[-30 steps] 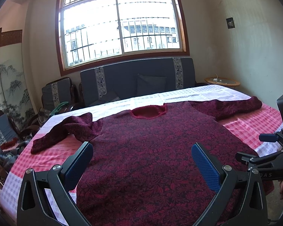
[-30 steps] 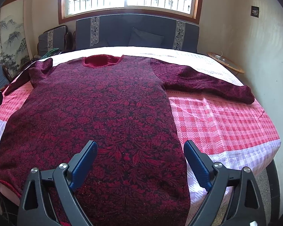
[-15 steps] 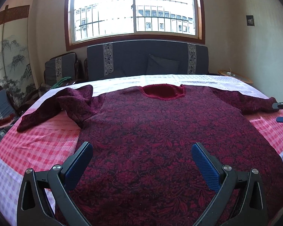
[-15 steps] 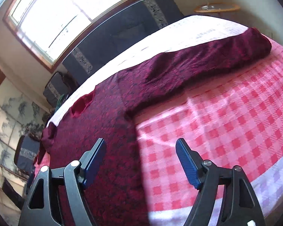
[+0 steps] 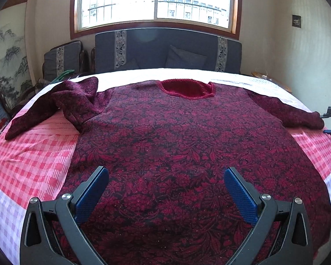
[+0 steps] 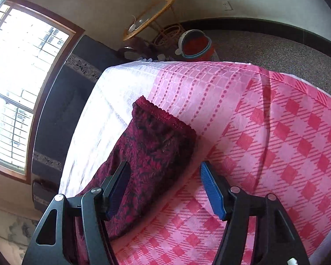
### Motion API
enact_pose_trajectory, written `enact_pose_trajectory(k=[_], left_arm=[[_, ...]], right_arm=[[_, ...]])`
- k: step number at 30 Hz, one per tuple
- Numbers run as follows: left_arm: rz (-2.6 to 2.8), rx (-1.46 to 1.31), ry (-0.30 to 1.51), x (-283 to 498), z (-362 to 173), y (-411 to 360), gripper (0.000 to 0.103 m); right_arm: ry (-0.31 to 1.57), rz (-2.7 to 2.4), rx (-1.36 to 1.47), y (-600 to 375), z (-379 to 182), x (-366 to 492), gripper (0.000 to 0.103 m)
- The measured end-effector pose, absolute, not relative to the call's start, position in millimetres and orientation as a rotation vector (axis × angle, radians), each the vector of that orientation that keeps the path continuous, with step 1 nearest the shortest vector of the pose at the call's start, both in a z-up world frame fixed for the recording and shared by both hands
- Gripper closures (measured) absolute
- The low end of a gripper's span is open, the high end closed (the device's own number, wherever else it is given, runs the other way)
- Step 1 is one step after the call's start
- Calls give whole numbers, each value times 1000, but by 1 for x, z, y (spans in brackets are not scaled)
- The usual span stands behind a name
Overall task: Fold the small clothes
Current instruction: 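Grasp the sweater sleeve cuff with the right gripper and lift it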
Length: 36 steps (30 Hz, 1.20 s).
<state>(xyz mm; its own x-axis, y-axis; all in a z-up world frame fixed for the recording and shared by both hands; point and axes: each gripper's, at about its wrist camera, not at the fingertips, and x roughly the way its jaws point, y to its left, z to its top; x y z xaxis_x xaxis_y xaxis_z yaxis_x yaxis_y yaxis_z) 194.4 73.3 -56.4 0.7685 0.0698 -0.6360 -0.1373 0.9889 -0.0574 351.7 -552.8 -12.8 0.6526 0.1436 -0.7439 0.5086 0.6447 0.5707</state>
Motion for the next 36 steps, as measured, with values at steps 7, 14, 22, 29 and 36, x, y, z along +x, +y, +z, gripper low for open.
enact_pose_trajectory(k=[7, 14, 22, 29, 36], left_arm=[[110, -91, 707, 197, -59, 70, 0], [106, -138, 705, 196, -59, 79, 0], [144, -142, 565, 178, -28, 99, 0], [231, -88, 479, 163, -16, 134, 0], [281, -188, 519, 154, -37, 176, 0]], right_arm=[[844, -254, 822, -558, -11, 375, 42], [847, -292, 802, -553, -5, 373, 92], [732, 119, 652, -371, 98, 390, 92], [810, 433, 596, -158, 92, 411, 92], [999, 556, 540, 1, 15, 407, 92]])
